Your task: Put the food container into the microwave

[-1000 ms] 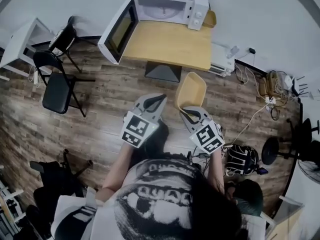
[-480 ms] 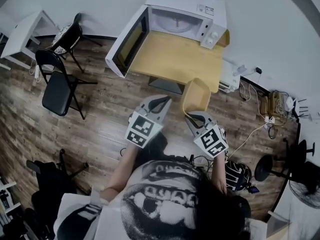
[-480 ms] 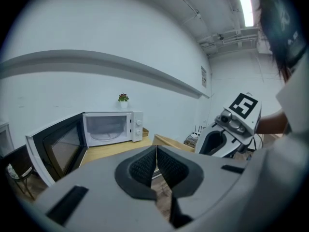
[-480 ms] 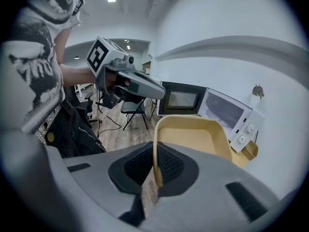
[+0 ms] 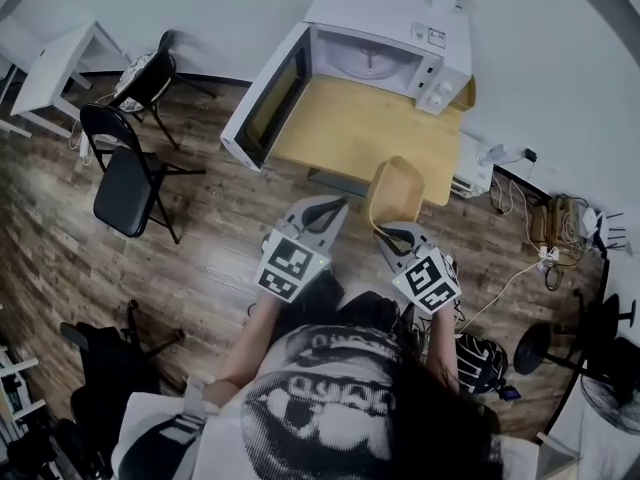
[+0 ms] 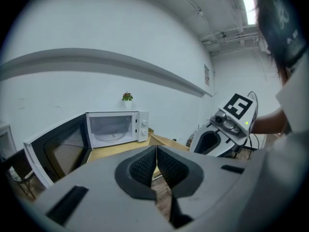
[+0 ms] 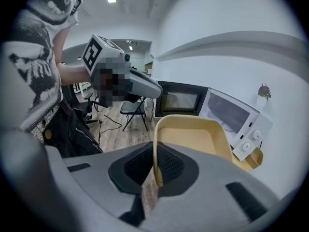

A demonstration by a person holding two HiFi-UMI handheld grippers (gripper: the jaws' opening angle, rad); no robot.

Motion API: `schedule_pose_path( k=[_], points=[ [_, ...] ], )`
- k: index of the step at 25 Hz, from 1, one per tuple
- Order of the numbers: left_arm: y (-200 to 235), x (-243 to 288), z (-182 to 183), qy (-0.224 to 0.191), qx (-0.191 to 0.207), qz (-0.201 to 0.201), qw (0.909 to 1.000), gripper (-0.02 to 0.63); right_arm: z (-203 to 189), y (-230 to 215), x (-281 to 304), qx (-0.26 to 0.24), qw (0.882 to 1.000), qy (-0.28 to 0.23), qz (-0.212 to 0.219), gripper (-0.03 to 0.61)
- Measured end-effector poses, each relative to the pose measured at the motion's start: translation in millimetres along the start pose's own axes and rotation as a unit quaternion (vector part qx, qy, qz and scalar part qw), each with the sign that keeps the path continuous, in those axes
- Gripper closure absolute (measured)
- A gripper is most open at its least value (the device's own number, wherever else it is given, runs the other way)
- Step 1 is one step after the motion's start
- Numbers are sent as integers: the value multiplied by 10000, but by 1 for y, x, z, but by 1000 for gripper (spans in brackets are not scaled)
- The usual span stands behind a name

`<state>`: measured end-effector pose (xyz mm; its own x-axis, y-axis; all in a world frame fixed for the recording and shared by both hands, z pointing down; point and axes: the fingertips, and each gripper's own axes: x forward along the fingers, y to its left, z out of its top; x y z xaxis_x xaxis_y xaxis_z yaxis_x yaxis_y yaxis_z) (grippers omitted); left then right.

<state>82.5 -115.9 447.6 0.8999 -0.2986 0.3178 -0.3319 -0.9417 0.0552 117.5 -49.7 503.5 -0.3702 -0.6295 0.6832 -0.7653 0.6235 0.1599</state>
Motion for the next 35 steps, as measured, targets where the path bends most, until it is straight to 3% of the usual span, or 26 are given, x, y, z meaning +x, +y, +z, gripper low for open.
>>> schedule_pose_path(
  k=[9, 15, 27, 35],
  points=[
    [0, -11, -17, 84, -189, 142, 9997, 612, -5, 9, 10, -58, 9996, 100, 245, 557],
    [16, -13, -24, 82, -393, 476, 9981, 612, -1, 1, 23, -230, 9983, 75, 528, 557],
    [94, 8, -2, 17, -460, 1244, 9912, 612, 43, -86, 85, -839, 9917, -129, 969, 557],
    [133, 48, 26, -164, -427, 1425, 9887, 612, 44, -147, 128, -1369, 9826, 192, 1238, 557]
  ],
)
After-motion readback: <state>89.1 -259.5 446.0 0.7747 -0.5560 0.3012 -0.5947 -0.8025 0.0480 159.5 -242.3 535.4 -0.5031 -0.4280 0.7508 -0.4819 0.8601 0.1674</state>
